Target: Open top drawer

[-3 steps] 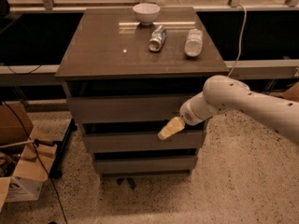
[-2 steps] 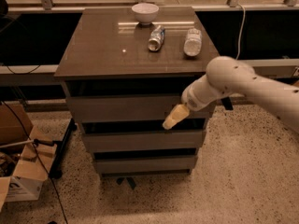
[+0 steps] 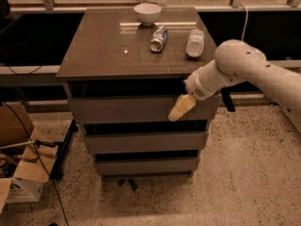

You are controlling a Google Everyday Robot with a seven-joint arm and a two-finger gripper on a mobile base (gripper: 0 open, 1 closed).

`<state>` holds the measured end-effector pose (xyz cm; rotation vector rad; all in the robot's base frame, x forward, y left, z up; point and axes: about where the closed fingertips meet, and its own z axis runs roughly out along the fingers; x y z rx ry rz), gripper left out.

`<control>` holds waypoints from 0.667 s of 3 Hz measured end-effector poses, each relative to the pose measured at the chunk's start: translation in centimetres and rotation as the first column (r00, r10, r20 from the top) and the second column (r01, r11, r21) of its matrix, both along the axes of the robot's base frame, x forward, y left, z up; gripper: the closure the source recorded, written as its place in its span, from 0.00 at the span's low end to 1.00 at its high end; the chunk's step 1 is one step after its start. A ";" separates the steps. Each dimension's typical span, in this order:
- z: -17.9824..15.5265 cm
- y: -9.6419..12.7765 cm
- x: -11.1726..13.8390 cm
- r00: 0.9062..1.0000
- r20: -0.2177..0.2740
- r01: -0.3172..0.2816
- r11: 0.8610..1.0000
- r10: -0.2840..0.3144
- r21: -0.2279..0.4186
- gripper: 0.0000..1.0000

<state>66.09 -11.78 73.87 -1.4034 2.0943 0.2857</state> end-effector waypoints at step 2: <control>0.9 -0.3 0.8 0.998 0.030 -0.057 0.998 0.056 0.001 0.02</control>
Offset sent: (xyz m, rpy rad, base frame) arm 0.0444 -0.0173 0.0049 0.0450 -0.0027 0.1814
